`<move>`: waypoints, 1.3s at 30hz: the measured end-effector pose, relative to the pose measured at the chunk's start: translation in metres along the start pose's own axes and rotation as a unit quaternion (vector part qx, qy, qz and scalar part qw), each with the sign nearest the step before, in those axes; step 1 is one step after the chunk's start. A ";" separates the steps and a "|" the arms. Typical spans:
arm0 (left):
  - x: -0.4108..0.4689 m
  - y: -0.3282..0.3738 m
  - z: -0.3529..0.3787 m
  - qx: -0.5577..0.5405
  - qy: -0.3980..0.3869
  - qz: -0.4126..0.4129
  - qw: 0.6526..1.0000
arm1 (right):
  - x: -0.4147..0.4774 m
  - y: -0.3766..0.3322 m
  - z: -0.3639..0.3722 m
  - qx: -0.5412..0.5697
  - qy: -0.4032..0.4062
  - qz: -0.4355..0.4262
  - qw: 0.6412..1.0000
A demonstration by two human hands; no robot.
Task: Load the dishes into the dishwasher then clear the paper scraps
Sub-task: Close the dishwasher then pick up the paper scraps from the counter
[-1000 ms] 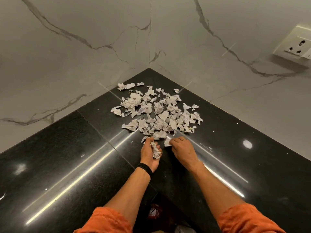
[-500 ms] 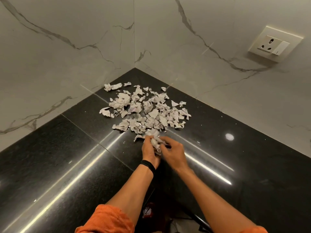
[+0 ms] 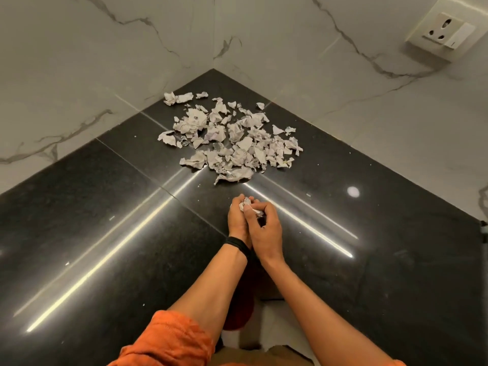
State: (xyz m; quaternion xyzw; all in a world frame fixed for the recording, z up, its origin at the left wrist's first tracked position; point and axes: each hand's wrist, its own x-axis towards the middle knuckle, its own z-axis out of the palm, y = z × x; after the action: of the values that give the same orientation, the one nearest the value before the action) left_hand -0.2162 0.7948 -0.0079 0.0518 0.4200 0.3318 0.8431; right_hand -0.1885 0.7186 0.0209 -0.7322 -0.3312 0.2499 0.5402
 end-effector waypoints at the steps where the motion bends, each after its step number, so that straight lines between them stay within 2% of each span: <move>1: -0.007 -0.003 -0.002 0.001 -0.002 0.005 1.000 | -0.007 0.000 -0.002 0.001 -0.005 -0.001 1.000; 6: -0.035 -0.031 -0.023 0.064 0.012 0.086 0.994 | -0.050 0.005 -0.018 0.043 -0.029 0.000 0.999; 10: -0.064 -0.072 -0.050 0.097 0.023 0.119 0.988 | -0.093 0.022 -0.047 0.074 -0.059 0.022 0.995; 15: -0.112 -0.142 -0.084 0.068 0.075 0.083 0.991 | -0.153 0.071 -0.084 0.065 -0.078 0.071 0.992; 19: -0.134 -0.188 -0.117 -0.029 0.159 0.065 0.985 | -0.196 0.118 -0.095 0.044 -0.087 0.145 0.985; 22: -0.134 -0.211 -0.144 -0.053 0.214 0.038 0.975 | -0.214 0.150 -0.089 0.050 -0.096 0.219 0.970; 27: -0.084 -0.244 -0.203 -0.044 0.247 -0.019 0.968 | -0.216 0.229 -0.053 0.068 -0.067 0.333 0.938; 31: -0.012 -0.269 -0.259 -0.073 0.305 -0.021 0.949 | -0.200 0.304 -0.015 0.059 -0.024 0.405 0.912; 35: 0.034 -0.275 -0.293 -0.116 0.235 -0.030 0.964 | -0.183 0.357 0.012 0.072 -0.035 0.400 0.913; 39: 0.065 -0.284 -0.321 -0.062 0.241 -0.002 0.968 | -0.170 0.387 0.024 0.118 -0.054 0.452 0.882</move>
State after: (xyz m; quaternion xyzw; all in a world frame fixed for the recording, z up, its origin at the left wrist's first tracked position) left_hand -0.2807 0.5526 -0.3614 -0.0833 0.5897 0.3579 0.7192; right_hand -0.2343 0.5286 -0.3547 -0.7190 0.0393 0.5430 0.4321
